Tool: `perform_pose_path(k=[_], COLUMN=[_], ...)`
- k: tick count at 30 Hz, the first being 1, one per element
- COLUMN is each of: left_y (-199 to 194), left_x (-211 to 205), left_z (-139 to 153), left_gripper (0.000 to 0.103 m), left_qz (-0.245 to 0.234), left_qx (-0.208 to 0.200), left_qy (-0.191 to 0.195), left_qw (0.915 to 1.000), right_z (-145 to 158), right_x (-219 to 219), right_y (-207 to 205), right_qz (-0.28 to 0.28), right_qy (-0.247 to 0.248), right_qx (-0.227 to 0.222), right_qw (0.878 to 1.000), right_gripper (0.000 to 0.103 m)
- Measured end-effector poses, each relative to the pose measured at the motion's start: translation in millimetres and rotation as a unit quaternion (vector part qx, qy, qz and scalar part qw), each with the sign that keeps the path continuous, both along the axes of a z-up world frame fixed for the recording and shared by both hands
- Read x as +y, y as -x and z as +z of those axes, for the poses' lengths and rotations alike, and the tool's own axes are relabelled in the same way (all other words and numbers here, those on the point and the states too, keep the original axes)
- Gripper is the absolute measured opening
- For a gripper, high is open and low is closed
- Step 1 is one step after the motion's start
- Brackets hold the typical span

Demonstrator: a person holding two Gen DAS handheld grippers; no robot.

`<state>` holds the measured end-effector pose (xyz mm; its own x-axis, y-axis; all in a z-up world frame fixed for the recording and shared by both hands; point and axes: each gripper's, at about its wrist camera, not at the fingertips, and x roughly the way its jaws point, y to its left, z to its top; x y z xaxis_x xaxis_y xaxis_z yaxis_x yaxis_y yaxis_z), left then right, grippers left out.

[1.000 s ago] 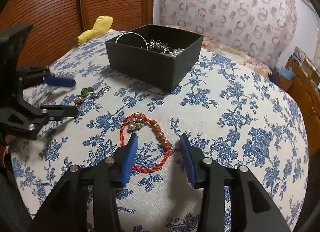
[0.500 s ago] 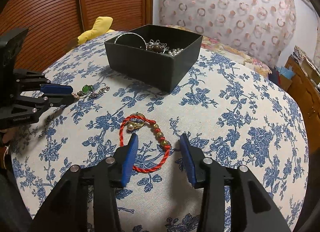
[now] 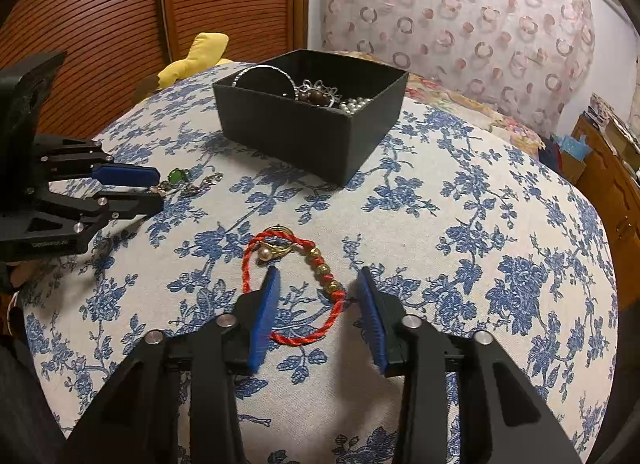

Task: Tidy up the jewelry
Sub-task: 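Grasp the red cord bracelet with the right tool while the left tool grasps a green earring, then carry the red bracelet into the box with the right tool while the left tool carries the earring in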

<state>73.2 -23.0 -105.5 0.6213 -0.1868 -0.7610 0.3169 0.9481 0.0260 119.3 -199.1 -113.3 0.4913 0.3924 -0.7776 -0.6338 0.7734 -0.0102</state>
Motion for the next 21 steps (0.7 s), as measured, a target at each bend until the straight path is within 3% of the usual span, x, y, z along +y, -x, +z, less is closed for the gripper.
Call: perform_pose_path(k=[2,4,11,21], left_y=[3,6,15,18], left_x=[3,7,20,21], left_z=[0,0,6,18], left_gripper=[0.012,0.012,0.012,0.012], left_qz=[0.002,0.007,0.02,0.022], left_qx=[0.0,-0.001,-0.011,-0.034], left_qy=[0.0,0.005,0.024,0.038], left_qw=[1.0,1.0,0.9995,0.9984], right_z=[0,1,3,47], right_x=[1,1,-2,0], right_y=[1,0,-1,8], right_qz=[0.004,0.003,0.004,0.01], right_qy=[-0.001,-0.004,-0.01,-0.047], right_qx=[0.001,0.002,0.002,-0.047], right_qw=[1.0,1.0,1.0,0.998], right_gripper=[0.029,0.01,0.008,0.008])
